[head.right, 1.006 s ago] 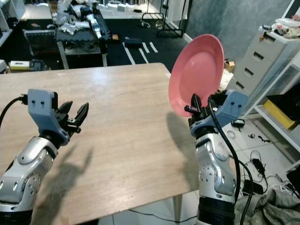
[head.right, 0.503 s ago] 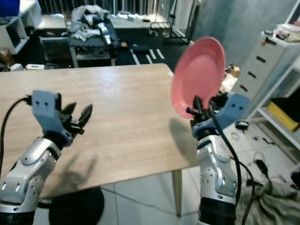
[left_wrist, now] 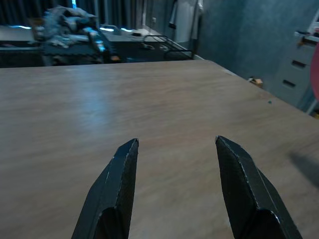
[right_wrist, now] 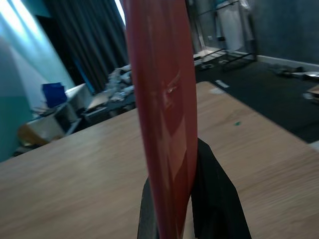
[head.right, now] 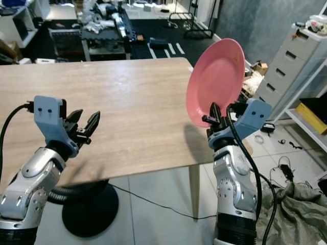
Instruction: Setting the table
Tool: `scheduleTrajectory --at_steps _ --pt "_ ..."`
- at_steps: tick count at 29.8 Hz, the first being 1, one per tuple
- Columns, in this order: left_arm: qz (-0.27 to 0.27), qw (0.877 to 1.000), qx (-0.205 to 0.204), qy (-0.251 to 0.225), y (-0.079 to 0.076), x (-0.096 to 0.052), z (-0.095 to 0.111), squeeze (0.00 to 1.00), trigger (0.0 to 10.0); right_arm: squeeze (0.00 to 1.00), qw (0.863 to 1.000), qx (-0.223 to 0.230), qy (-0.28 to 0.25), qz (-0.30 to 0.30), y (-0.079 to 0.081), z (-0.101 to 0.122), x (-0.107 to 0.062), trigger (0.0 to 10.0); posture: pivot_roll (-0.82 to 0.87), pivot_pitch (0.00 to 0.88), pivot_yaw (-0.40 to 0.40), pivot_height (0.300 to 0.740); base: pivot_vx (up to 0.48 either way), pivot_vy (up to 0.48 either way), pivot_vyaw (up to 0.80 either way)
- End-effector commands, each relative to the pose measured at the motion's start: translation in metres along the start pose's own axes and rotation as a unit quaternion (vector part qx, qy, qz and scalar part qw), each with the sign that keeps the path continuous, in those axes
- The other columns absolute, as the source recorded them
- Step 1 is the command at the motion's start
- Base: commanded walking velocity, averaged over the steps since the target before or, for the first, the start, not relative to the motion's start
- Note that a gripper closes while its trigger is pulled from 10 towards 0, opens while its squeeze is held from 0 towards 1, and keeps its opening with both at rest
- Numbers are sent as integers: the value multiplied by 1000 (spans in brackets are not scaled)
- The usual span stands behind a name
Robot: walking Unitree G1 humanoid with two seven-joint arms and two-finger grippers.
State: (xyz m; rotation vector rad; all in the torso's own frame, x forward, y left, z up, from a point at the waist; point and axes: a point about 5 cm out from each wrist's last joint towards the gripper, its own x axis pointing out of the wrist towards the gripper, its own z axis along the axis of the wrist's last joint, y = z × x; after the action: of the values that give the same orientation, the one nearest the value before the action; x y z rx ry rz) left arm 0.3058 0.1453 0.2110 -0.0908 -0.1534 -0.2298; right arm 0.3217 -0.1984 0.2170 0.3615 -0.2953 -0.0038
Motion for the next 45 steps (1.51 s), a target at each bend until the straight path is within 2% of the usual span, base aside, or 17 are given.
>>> scheduleTrajectory --at_steps 1,8,20,29,37,41,45 --pt "0 1000 -1 5 0 -1 -2 0 10000 0 1000 -3 -3 -2 -1 0 -1 10000 -45 0 50 740 -251 0 0" --pt "-2 1000 -2 5 0 0 -2 0 10000 0 1000 -5 -3 -2 -2 -1 -1 10000 -48 0 53 740 -252 0 0" --pt "-4 1000 -3 4 -1 2 -1 0 10000 0 1000 -3 -1 -3 -2 -3 -2 10000 -47 0 60 740 0 0 0" --pt "-23 999 -7 23 -7 1 -6 0 10000 0 1000 3 0 -7 -4 -4 -3 10000 -47 0 62 740 0 0 -800" --pt "-40 998 7 37 -11 -1 -11 0 10000 0 1000 -3 6 -12 -6 -7 -5 10000 -46 0 63 740 0 0 -800" --pt "-66 995 37 68 -17 -4 -19 0 10000 0 999 -22 15 -20 -12 -12 -8 10000 -47 0 61 740 0 0 -800" --pt "-130 979 77 136 -28 -15 -37 0 10000 0 998 -44 26 -25 -18 -16 -13 10000 -48 0 61 740 0 0 -800"
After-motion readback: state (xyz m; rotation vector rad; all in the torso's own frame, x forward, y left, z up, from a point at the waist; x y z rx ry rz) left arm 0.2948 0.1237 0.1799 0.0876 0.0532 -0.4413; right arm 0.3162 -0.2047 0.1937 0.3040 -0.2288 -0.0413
